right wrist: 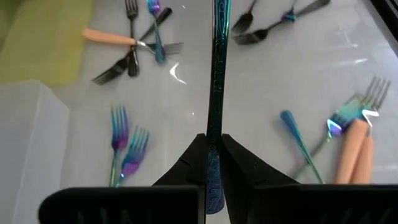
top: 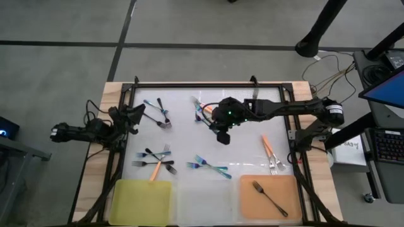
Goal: Sort silverware by color (type)
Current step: Put the blue fork into the yellow bin
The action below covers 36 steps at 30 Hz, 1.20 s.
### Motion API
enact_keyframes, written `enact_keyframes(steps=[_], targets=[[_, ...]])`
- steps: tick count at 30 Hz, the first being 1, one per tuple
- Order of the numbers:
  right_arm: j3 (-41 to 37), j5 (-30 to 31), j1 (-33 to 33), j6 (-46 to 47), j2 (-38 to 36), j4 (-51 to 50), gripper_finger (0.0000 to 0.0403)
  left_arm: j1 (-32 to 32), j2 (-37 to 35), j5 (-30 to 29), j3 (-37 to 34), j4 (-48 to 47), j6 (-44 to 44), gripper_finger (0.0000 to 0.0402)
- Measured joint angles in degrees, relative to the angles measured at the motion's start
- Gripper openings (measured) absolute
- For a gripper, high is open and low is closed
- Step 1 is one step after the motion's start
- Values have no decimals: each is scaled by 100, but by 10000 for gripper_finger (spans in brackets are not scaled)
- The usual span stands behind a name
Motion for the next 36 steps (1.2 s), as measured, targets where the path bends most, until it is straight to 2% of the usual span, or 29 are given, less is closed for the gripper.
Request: enact_keyframes(steps=[3, 7, 10, 15, 18, 23, 28, 34, 36], targets=[[0, 3, 64, -68, 31, 27, 13, 0, 0, 75, 0, 43, -130, 62], [2, 8, 79, -80, 34, 38, 13, 0, 15, 698, 0, 36, 26, 62], [2, 11, 73, -80, 34, 129, 13, 0, 162, 903, 2, -107, -529, 62], [2, 14, 84, -58, 34, 226, 13, 0, 917, 1065, 0, -210, -1286, 62], [2, 16, 84, -38, 34, 226, 13, 0, 1492, 1309, 1, 236, -1294, 62], [2, 17, 84, 67, 34, 218, 13, 14, 2327, 1275, 0, 815, -1053, 67], [2, 12, 84, 153, 23, 115, 13, 33, 2899, 1162, 1, 1034, -1170, 106], [2, 43, 84, 172, 16, 176, 13, 35, 3793, 1296, 3, 1947, -1289, 172], [2, 298, 118, 214, 16, 279, 13, 33, 4087, 1298, 114, 2104, -1353, 188]])
